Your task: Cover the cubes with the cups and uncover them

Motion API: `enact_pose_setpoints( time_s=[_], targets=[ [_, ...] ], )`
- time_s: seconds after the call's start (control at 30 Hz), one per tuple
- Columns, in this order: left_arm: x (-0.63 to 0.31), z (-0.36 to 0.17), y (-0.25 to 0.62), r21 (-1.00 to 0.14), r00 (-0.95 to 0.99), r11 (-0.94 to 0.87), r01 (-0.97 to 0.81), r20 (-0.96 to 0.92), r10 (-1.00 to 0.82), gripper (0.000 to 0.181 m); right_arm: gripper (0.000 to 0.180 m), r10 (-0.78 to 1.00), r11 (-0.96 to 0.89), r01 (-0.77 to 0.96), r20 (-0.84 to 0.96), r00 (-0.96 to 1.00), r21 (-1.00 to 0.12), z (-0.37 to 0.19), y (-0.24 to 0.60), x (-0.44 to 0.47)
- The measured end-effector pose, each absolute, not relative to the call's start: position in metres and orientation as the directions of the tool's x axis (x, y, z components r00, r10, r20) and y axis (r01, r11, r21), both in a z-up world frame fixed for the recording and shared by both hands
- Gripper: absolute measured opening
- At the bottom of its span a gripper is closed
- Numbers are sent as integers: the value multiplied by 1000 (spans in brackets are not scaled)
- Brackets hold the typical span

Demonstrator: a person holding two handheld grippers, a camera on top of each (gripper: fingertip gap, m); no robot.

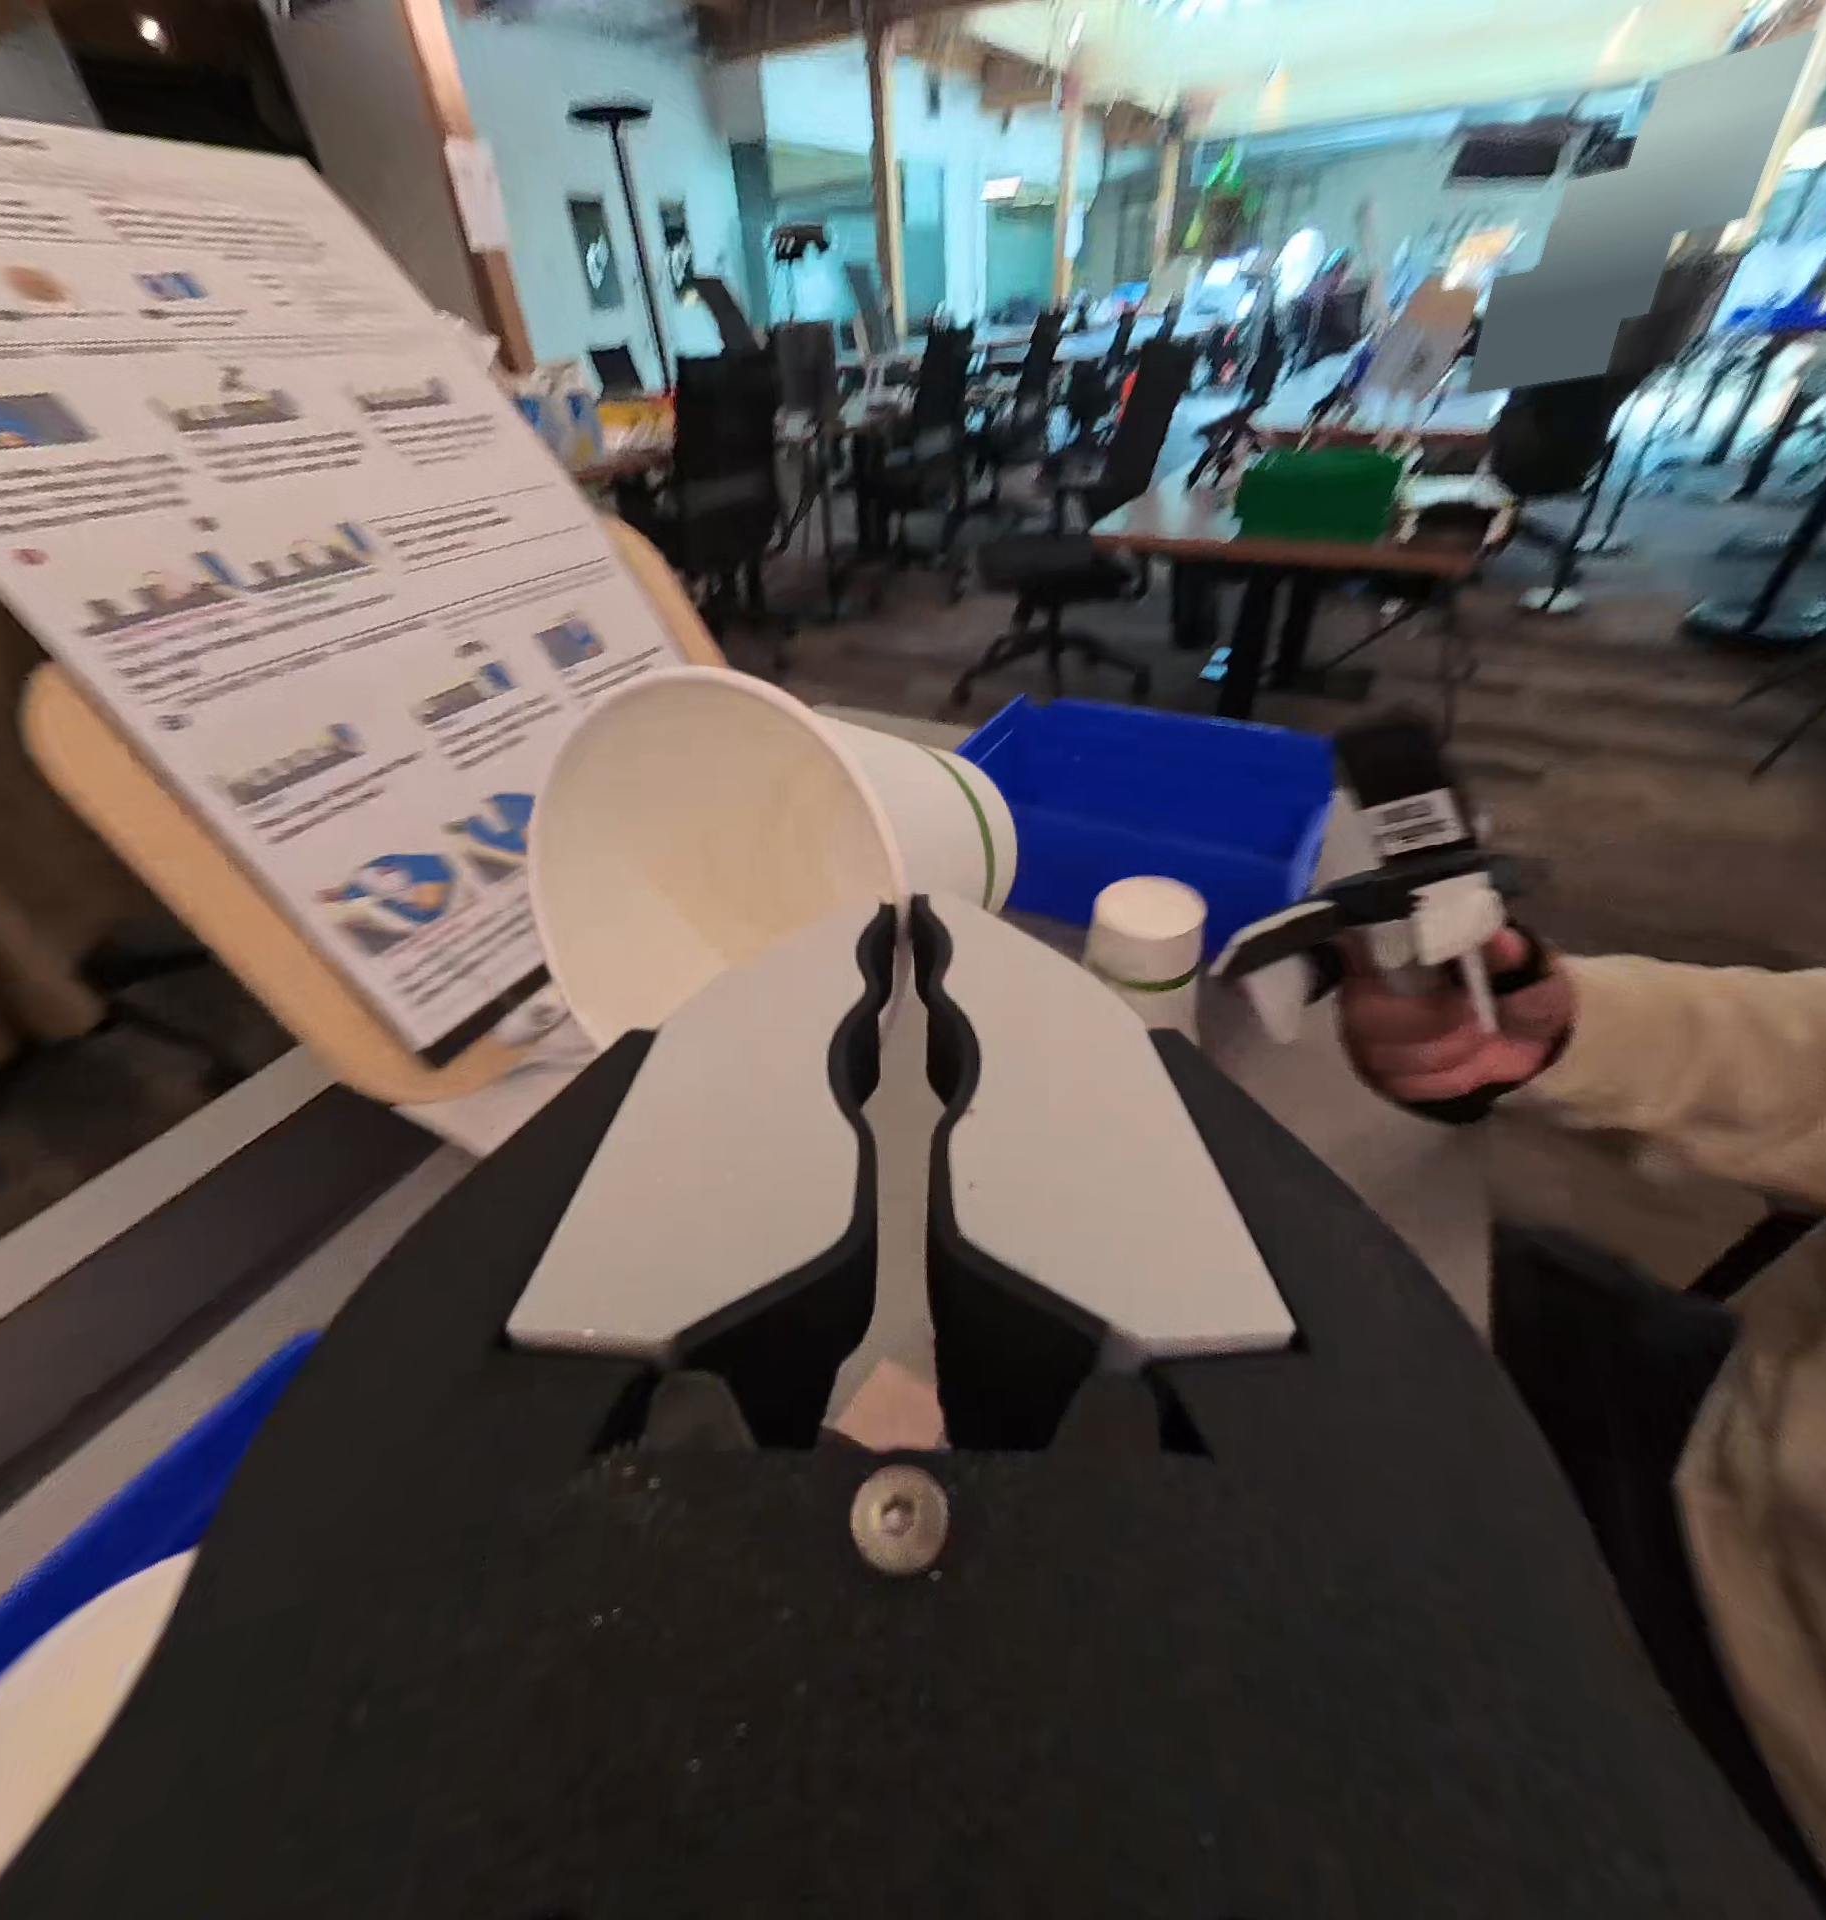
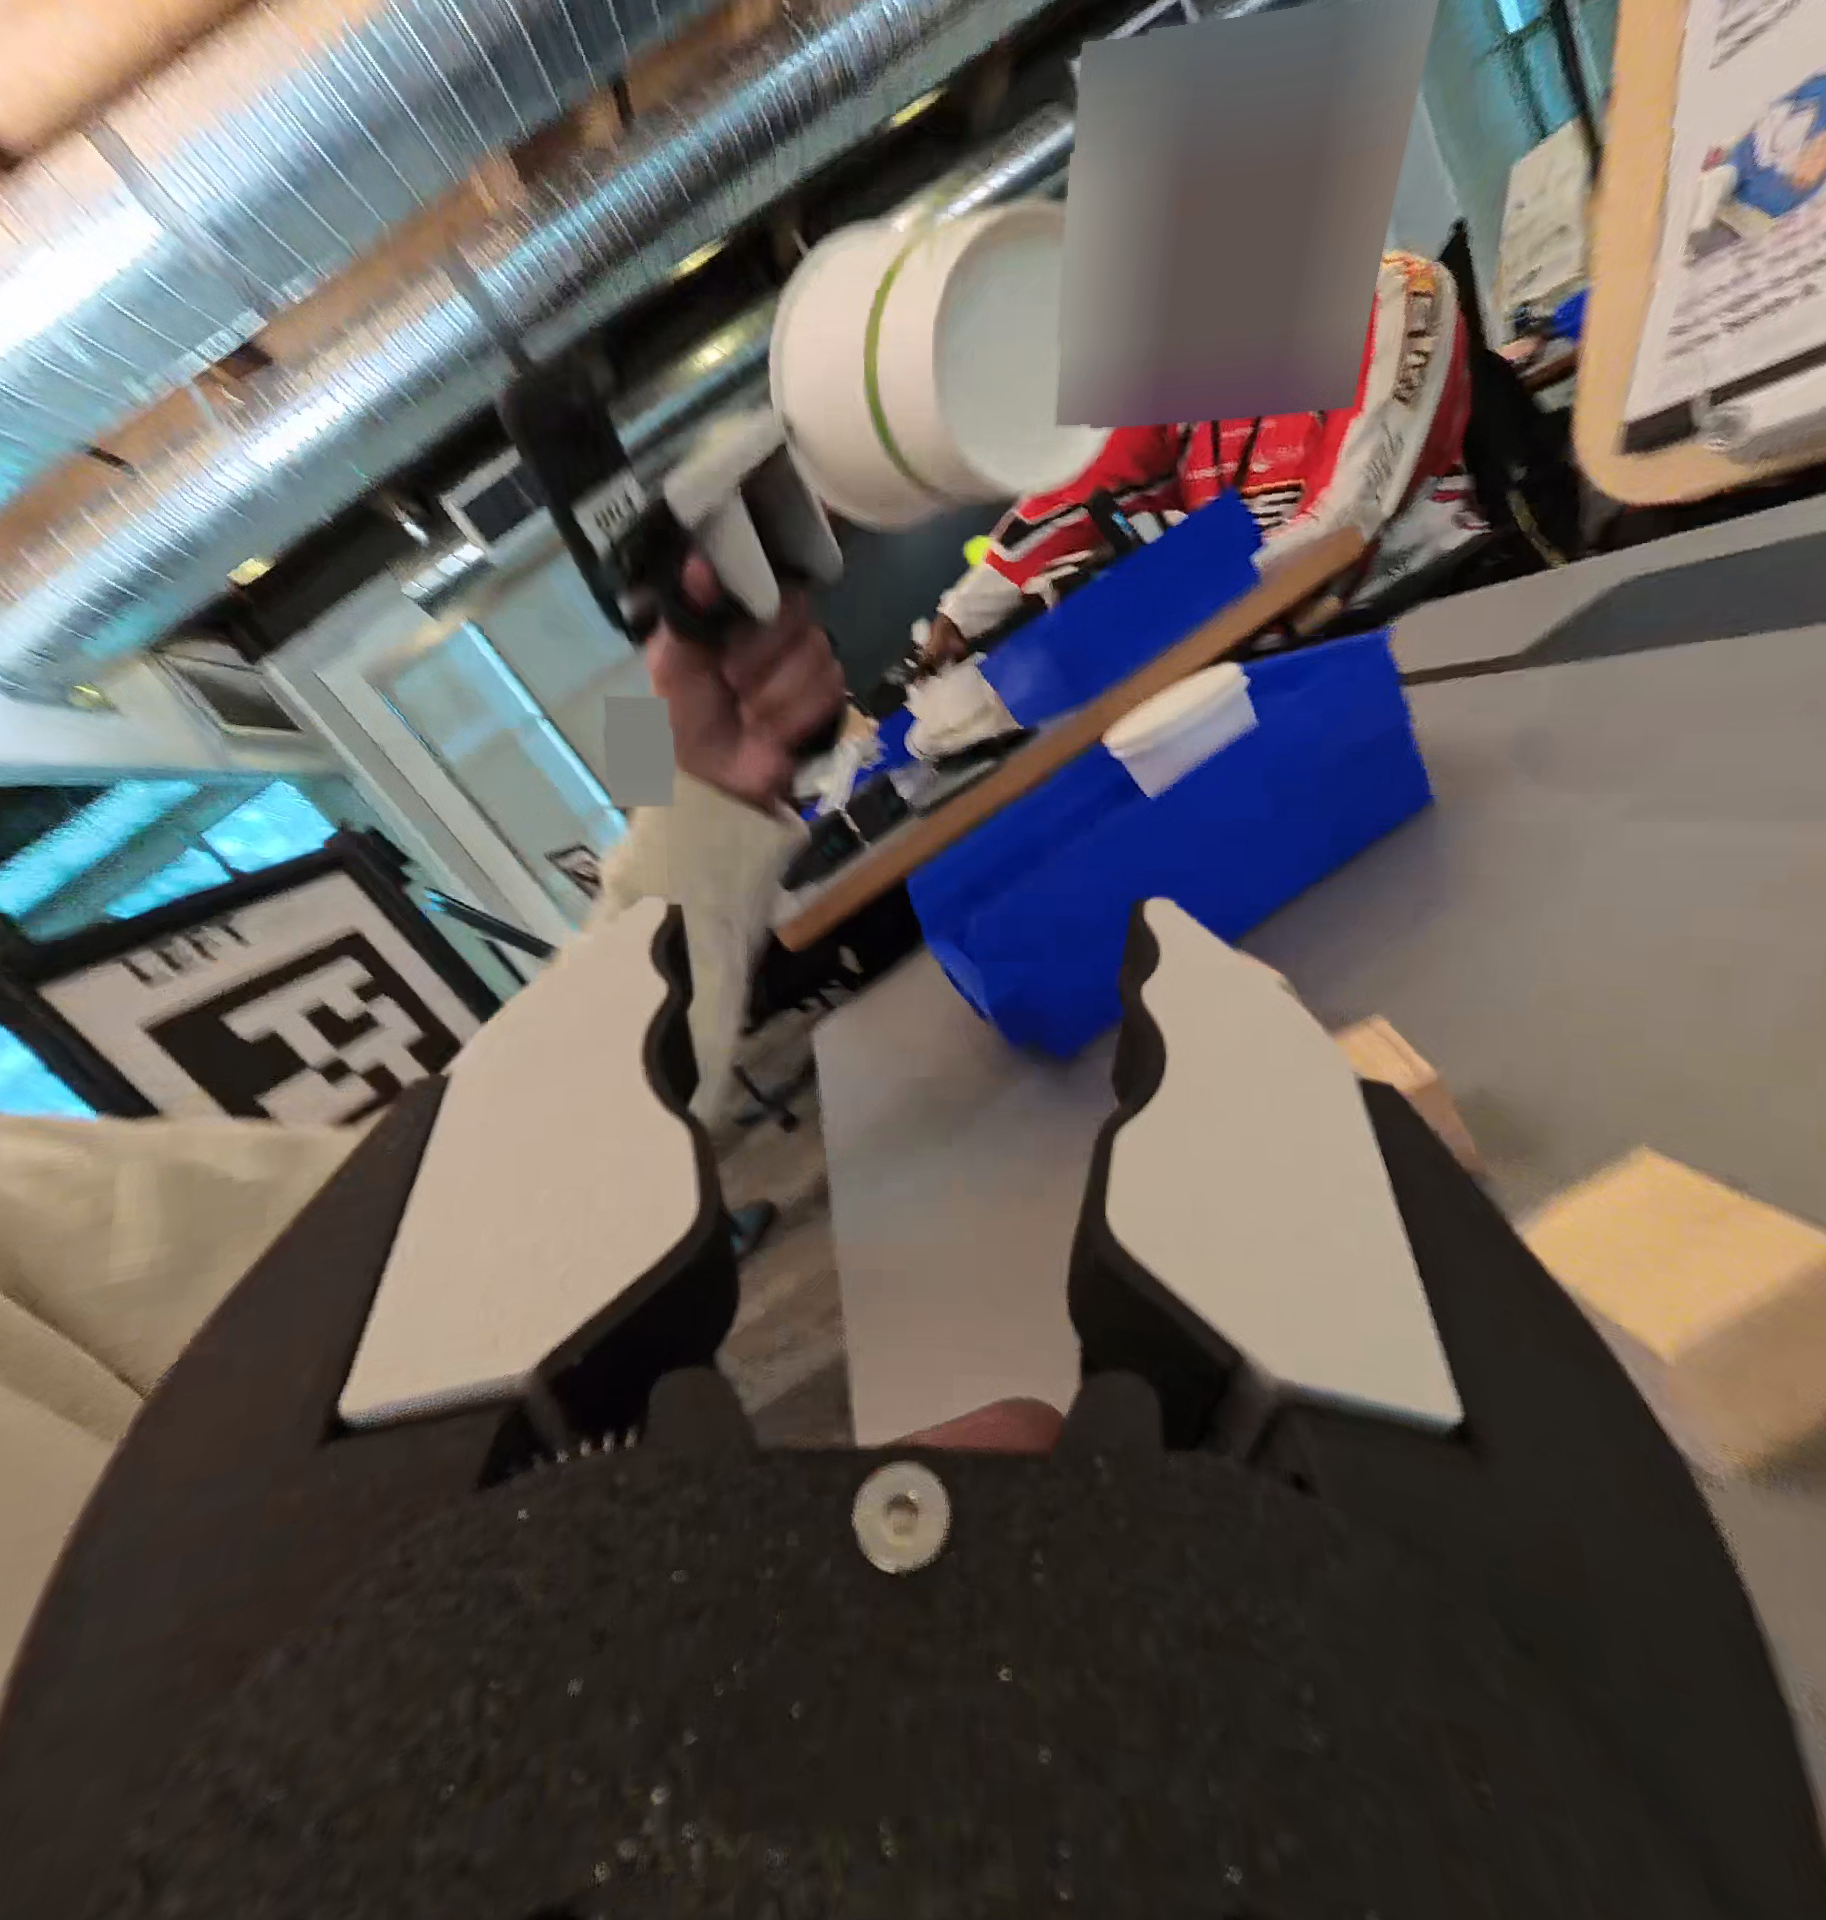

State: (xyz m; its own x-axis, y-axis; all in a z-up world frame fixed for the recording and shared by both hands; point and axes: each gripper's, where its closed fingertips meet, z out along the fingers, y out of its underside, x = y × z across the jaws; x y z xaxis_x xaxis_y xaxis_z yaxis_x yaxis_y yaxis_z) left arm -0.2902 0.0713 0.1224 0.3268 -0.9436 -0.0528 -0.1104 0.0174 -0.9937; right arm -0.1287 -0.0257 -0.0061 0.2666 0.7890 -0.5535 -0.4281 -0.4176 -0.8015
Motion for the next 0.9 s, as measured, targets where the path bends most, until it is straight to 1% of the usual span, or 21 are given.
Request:
enact_pose_setpoints(
  time_s=[0.07,0.1,0.13,0.17,0.2,0.33,0.47,0.5,0.53,0.57,0.63,0.7,0.8,0.83,0.9],
  targets=[
    [-269,112,48,-1000,282,4,-4,-5,-959,3,83,802,-425,-454,-558,212,-783,11,-12,-136],
    [-260,108,36,-999,248,-12,36,21,-969,3,86,804,-412,-454,-549,226,-790,15,-3,-139],
    [-252,103,29,-998,244,-14,62,29,-969,3,90,808,-403,-460,-543,229,-792,20,3,-140],
    [-244,98,22,-996,232,-17,83,36,-972,3,90,817,-402,-472,-540,202,-785,26,6,-141],
    [-235,92,14,-996,208,-30,90,48,-977,3,90,820,-408,-469,-540,189,-784,30,7,-144],
    [-215,81,-3,-995,172,-35,95,51,-984,3,94,841,-356,-422,-483,245,-834,35,10,-149],
    [-205,76,-10,-994,129,-58,88,69,-989,3,89,845,-347,-431,-477,242,-833,38,9,-150],
    [-203,73,-11,-995,124,-59,81,68,-990,3,91,844,-350,-428,-479,241,-833,37,9,-151],
    [-202,73,-13,-994,113,-66,88,76,-991,3,88,843,-355,-415,-479,246,-838,34,9,-152],
    [-202,74,-15,-992,99,-74,103,84,-992,3,79,840,-356,-405,-478,255,-842,32,10,-151],
    [-202,71,-21,-991,69,-87,99,94,-993,3,78,849,-353,-398,-468,245,-847,30,7,-150],
    [-203,65,-20,-994,104,-73,78,81,-991,4,78,842,-351,-369,-462,277,-861,27,8,-149],
    [-208,59,-27,-996,111,-78,30,81,-990,48,78,822,-371,-310,-465,329,-875,21,10,-143],
    [-213,57,-28,-997,131,-80,4,80,-988,56,78,814,-362,-276,-446,372,-890,21,12,-137],
    [-228,43,-24,-994,218,-62,-88,41,-975,56,78,805,-327,-138,-352,478,-935,23,17,-119]
  ],
)
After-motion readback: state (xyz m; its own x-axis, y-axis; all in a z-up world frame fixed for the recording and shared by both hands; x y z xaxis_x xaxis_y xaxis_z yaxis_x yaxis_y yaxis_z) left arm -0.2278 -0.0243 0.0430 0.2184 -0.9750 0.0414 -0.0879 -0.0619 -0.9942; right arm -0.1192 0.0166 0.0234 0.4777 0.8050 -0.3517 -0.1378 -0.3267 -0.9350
